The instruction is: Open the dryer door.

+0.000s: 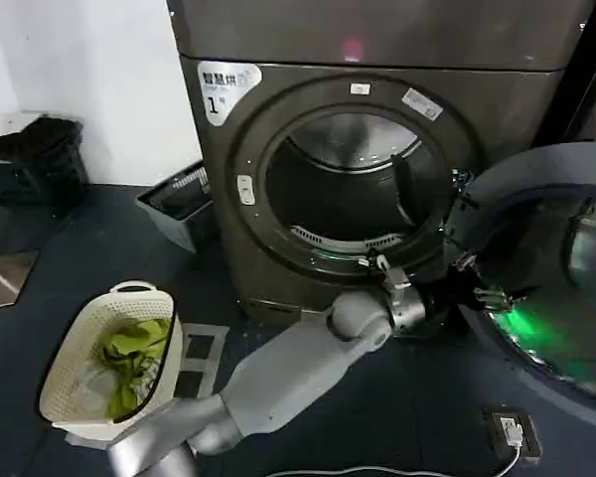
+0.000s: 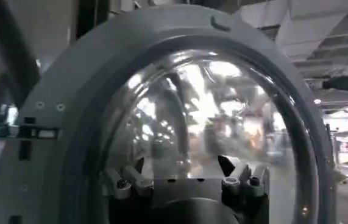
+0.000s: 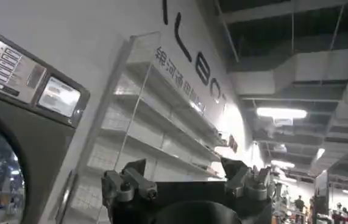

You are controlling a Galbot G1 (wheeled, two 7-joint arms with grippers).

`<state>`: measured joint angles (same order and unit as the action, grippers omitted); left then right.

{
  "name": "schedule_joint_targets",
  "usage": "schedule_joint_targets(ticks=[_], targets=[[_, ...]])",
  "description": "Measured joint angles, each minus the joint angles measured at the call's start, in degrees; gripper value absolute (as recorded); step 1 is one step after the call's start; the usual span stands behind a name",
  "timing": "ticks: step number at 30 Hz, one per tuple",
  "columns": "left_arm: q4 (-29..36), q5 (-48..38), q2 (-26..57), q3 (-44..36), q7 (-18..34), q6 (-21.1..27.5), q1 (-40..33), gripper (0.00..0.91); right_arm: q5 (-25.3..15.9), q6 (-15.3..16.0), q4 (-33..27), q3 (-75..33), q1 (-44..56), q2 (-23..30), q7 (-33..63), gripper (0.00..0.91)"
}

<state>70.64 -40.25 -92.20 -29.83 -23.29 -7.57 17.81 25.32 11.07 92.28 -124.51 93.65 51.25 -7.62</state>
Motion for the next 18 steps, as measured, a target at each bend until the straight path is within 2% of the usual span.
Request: schedule_joint_targets(ticks=[4,9,12,15,18], targets=[[0.10,0.92,0.00,0.93,0.69,-1.97,0.59,0.907,0.04,-0.15,-0.13,-0.07,-0.01,-0.05,0.02,0.907],[2.46,-2.32,3.20,1.13,1.41,-9.31,1.48,0.907,1.60,1.00,0.71,-1.47,-0.08,-0.58,0.80,0.907],[5.24,-6.06,7.30,1.17,3.66,-9.84,1.71,0.907,1.26,1.51,1.06,-2.73,-0.28,-0.80,2.10,0.907],[9.31,-5.84,12.97,1.82,4.28,-12.03,2.31,0.907,-0.16,1.71,1.05,-3.95,-0.35,-0.88,2.80,0.907],[13.63,-8.02,19.93,2.75,6.51,-11.34,3.01,0.907,-1.54,1.60,0.94,-5.11,-0.40,-1.11,3.23,0.907]])
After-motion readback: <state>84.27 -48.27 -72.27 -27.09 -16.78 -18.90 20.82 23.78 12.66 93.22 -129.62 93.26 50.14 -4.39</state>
